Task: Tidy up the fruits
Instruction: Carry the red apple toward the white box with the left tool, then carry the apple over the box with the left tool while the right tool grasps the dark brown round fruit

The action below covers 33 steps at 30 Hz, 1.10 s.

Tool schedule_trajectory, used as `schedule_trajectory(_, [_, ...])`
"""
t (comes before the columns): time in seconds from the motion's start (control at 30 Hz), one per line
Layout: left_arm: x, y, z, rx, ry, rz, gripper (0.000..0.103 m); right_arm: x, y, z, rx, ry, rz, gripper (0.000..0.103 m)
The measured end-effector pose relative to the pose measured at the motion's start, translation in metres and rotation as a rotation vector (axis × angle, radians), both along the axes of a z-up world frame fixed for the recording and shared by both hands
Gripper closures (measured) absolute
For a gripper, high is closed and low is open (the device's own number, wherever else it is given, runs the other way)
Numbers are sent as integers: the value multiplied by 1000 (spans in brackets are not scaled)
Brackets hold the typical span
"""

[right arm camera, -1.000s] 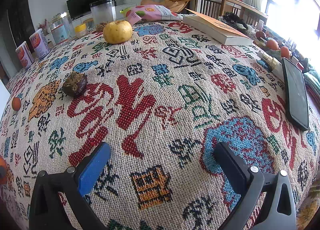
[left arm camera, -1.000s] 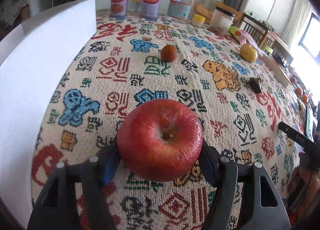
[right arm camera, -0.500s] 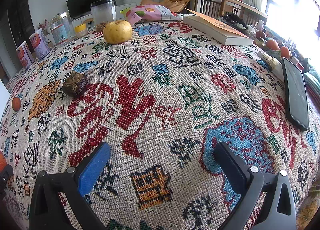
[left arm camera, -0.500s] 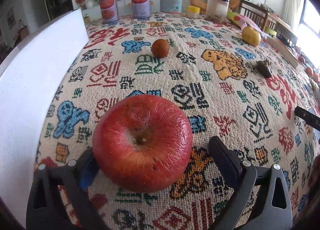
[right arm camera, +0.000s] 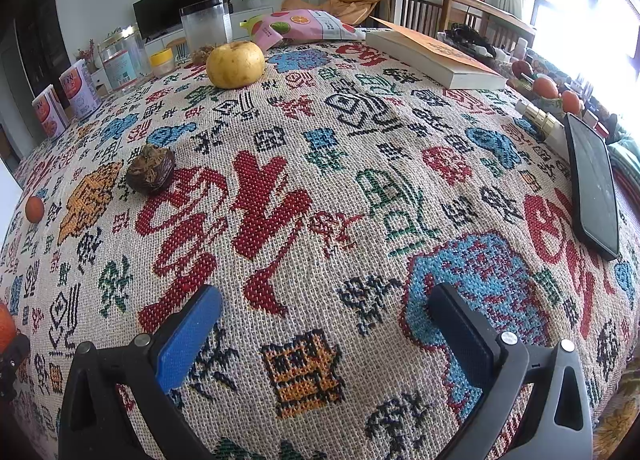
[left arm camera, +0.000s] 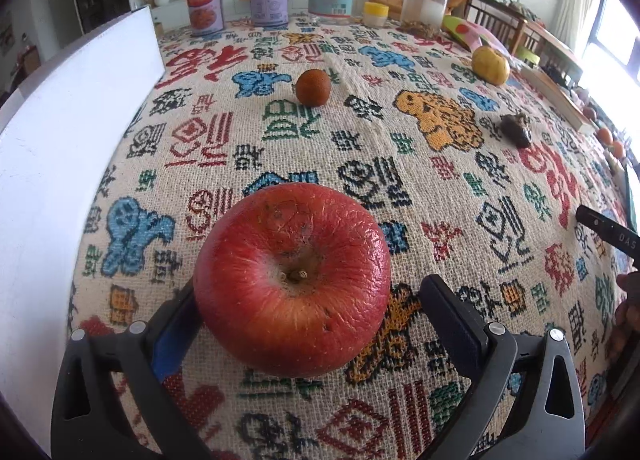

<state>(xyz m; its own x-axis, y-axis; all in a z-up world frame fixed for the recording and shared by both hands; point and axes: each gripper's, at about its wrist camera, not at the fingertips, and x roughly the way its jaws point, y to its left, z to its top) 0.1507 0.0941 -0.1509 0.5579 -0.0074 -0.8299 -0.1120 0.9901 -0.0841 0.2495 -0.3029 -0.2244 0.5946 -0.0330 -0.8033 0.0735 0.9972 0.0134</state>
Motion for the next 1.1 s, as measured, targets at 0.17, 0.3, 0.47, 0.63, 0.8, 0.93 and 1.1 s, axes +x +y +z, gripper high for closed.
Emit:
schedule_trajectory(0.17, [-13, 21, 11, -103, -65, -3, 3, -5, -3, 15, 272, -48, 90, 2])
schedule_trajectory(0.3, [-10, 22, 11, -106, -80, -35, 5, 30, 55, 31, 241, -54, 287, 3])
schedule_trajectory(0.47, [-2, 18, 8, -106, -69, -35, 29, 79, 102, 12, 157, 35, 344, 27])
schedule_trajectory(0.63, [-12, 24, 11, -158, -96, -10, 32, 80, 100, 15, 185, 21, 331, 61])
schedule_trajectory(0.8, [-61, 37, 62, -354, -155, -13, 32, 46, 84, 42, 298, 18, 365, 61])
schedule_trajectory(0.93, [-112, 60, 130, -484, -246, -14, 32, 11, 113, 84, 390, -7, 502, 61])
schedule_trajectory(1.1, [-171, 125, 191, -532, -340, 165, 32, -38, 212, 141, 525, -14, 772, 61])
